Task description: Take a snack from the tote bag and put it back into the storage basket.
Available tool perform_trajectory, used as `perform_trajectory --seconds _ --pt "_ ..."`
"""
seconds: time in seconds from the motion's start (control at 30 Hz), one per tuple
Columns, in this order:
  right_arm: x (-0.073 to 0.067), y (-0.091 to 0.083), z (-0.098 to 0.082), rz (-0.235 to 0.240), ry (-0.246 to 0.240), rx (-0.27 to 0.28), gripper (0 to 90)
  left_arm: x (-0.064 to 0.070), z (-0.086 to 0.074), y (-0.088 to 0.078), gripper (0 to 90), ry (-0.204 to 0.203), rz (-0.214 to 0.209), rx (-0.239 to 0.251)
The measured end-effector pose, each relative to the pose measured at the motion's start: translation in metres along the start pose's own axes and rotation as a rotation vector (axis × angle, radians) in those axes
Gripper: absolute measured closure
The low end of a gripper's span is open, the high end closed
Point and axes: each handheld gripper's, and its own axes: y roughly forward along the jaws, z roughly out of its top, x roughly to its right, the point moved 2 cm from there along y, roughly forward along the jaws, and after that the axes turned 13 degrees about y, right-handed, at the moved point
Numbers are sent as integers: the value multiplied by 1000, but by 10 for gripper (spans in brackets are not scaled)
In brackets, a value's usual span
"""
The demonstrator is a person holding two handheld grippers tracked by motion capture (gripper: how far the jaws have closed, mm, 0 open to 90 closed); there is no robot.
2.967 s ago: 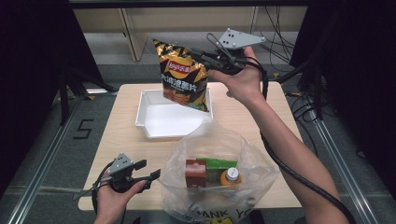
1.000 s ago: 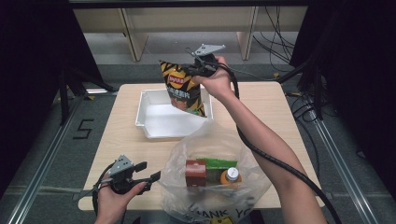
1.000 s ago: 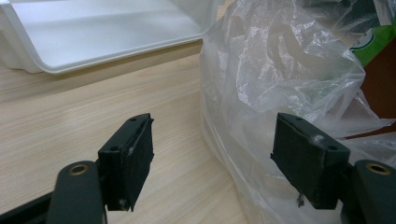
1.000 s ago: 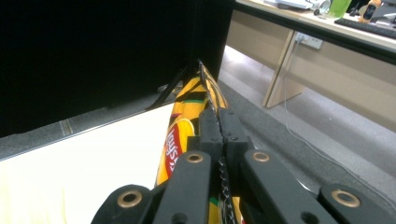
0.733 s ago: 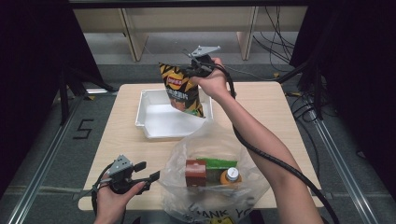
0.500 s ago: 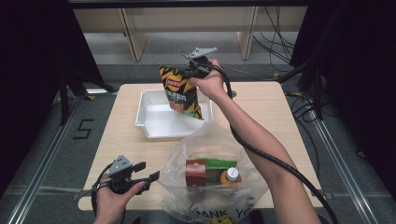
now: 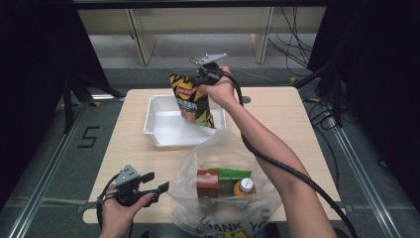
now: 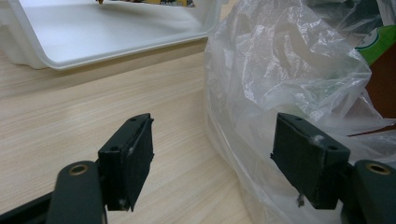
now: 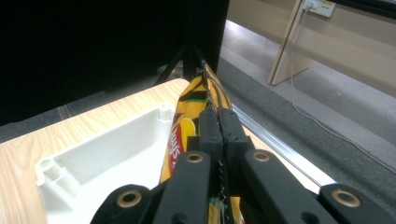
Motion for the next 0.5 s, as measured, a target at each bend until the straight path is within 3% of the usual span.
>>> perform_trajectory --seconds 0.03,0.07,0.17,0.27,0.37,0.4,0.47,0.5 --pt "3 2 0 -7 -44 12 900 0 0 0 283 -1 0 0" --pt "3 1 -1 -17 -20 -13 900 0 0 0 284 1 -1 0" --pt "1 5 -2 -13 -3 10 900 0 0 0 284 -17 1 5" --pt "4 6 -1 -27 -24 13 900 0 0 0 284 -22 5 7" --pt "3 10 -1 -5 -10 26 900 0 0 0 284 -22 7 4" --pt "5 9 -2 -20 -21 -2 900 0 0 0 284 -19 6 3" --pt "3 12 -3 -14 10 17 900 -1 0 -1 284 -2 0 4" --pt "5 13 -3 -24 -10 10 900 -1 0 -1 283 -4 1 5"
